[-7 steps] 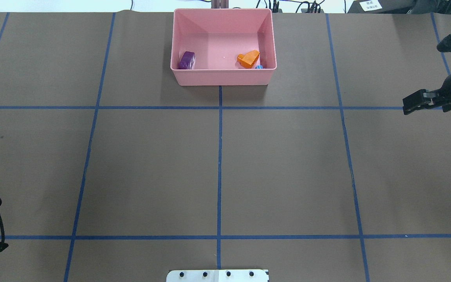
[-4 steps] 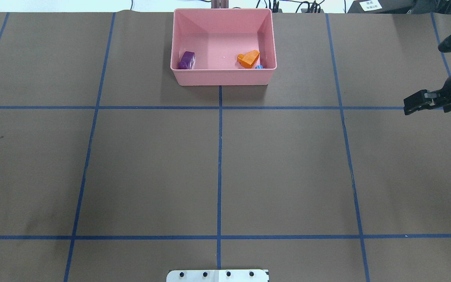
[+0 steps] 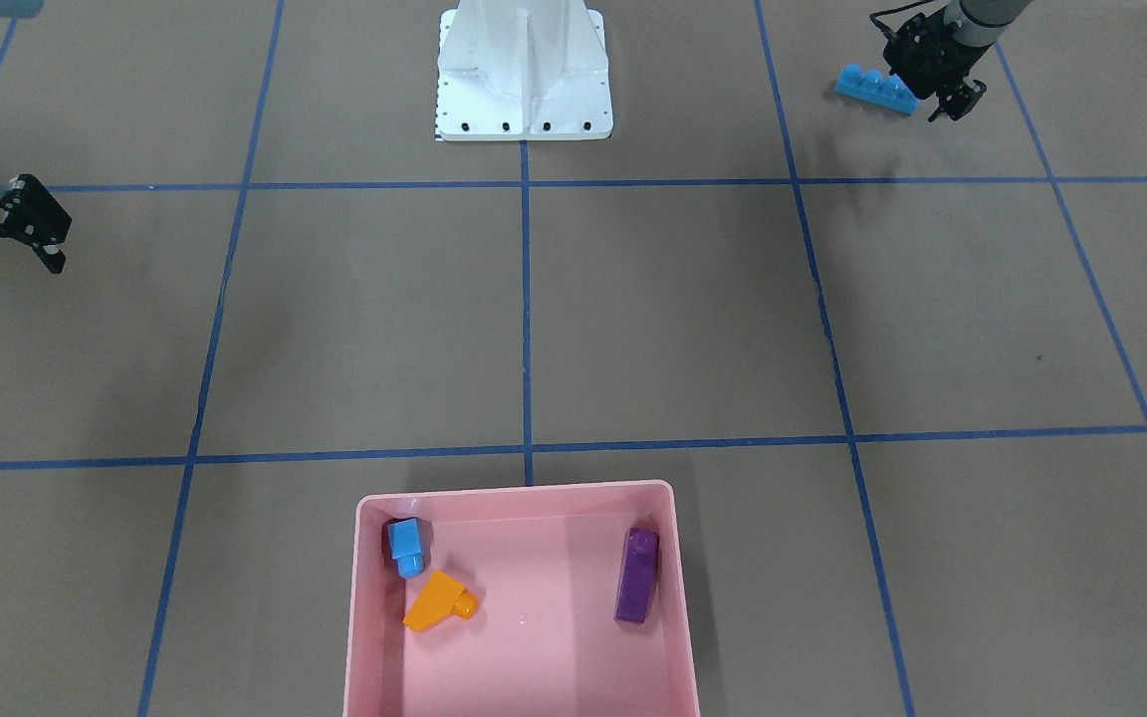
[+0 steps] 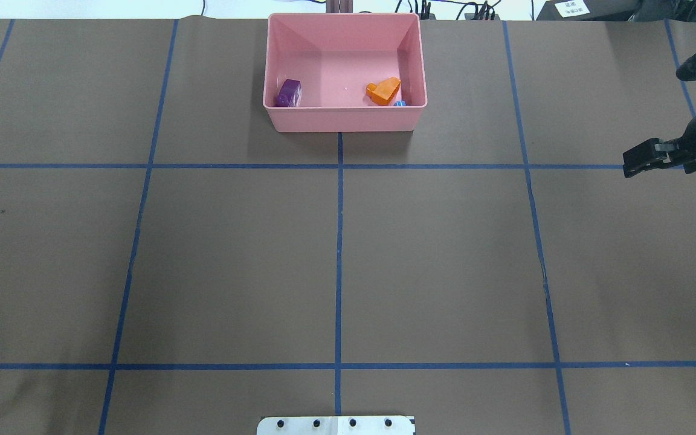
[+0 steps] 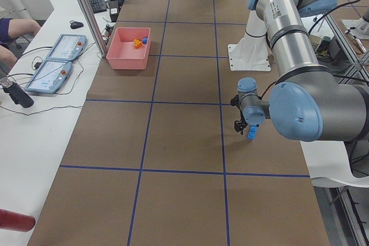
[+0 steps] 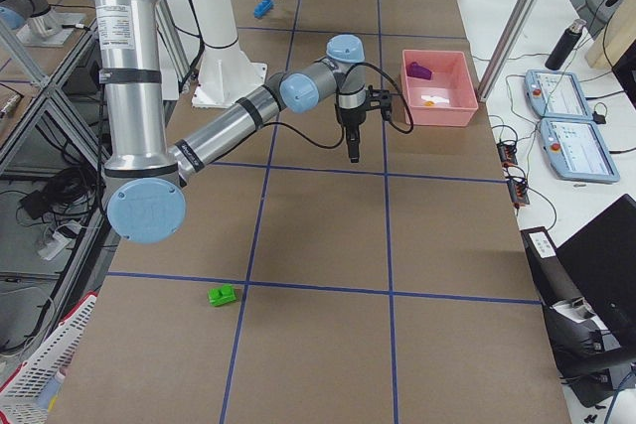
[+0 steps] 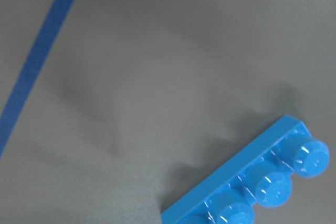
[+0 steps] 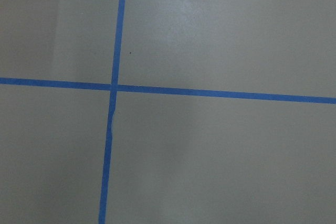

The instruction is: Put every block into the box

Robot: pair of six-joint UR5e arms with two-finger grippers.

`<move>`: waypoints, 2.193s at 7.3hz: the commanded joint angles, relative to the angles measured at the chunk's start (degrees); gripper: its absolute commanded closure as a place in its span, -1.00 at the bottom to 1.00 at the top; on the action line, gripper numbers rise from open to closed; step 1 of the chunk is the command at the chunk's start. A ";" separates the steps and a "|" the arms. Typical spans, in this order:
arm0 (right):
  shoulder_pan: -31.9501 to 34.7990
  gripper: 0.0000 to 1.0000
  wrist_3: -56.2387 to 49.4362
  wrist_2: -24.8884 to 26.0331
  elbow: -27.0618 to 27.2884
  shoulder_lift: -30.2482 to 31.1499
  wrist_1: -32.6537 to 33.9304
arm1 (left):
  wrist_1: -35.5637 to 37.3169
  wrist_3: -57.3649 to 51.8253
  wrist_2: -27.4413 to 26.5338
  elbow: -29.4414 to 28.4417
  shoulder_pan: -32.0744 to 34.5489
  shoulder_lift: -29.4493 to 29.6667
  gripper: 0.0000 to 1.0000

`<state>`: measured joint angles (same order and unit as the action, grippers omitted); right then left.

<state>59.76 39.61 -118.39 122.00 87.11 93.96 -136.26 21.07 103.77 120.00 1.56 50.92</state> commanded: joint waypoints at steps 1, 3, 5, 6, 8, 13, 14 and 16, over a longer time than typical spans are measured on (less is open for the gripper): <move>-0.09 -0.98 0.11 0.00 0.08 -0.01 0.00 | -0.23 0.02 -2.51 -0.12 -3.66 -0.30 -1.00; 0.00 -0.98 0.11 0.00 0.00 -0.01 0.00 | -0.23 0.11 -3.66 -0.12 -5.24 -0.21 -1.00; -0.09 -0.98 0.11 0.00 -0.09 -0.01 0.00 | -0.23 0.11 -3.66 -0.38 -5.78 0.05 -0.99; 0.00 -0.99 0.11 0.00 -0.09 -0.18 0.00 | -0.23 0.11 -3.66 -0.73 -5.95 0.14 -0.98; 0.00 -0.98 0.11 0.00 -0.18 -0.18 0.00 | -0.14 0.11 -3.75 -0.82 -6.13 0.23 -0.98; 0.09 -0.98 0.11 0.00 -0.27 -0.36 0.00 | 0.12 0.28 -6.30 -1.61 -6.83 0.23 -0.95; 0.18 -0.98 0.11 0.00 -0.27 -0.71 0.09 | 0.12 1.24 -7.43 -1.61 -7.79 0.23 -0.94; 0.35 -0.98 0.11 0.00 -0.27 -0.71 0.17 | 0.12 3.09 -7.62 -1.61 -8.94 0.49 -0.61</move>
<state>60.01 39.73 -118.39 121.73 86.45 94.05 -136.14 23.29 96.37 118.40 -6.78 51.29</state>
